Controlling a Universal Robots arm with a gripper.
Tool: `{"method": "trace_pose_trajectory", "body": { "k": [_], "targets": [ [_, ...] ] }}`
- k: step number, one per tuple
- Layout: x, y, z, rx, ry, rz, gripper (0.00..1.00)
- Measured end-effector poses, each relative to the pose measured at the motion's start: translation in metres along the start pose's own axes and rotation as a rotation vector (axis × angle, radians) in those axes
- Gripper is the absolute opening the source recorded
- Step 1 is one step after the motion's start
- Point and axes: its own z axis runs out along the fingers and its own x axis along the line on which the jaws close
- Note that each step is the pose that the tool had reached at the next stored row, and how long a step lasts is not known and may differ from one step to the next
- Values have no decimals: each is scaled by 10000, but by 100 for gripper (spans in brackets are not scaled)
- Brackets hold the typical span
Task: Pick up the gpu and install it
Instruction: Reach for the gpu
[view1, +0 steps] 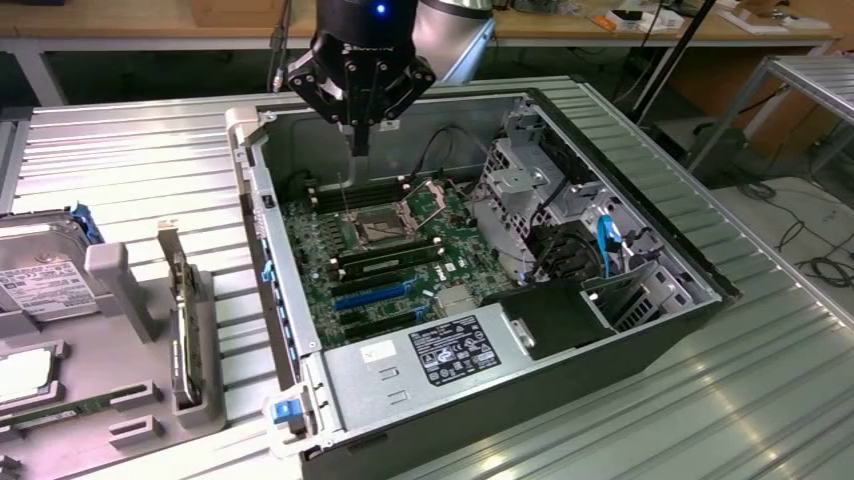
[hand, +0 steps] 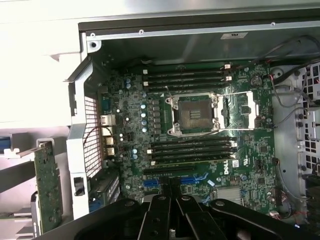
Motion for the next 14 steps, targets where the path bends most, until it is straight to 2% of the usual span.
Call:
{"method": "trace_pose_trajectory", "body": {
  "k": [14],
  "targets": [
    [128, -10, -3, 0, -1, 0, 11]
  ]
}}
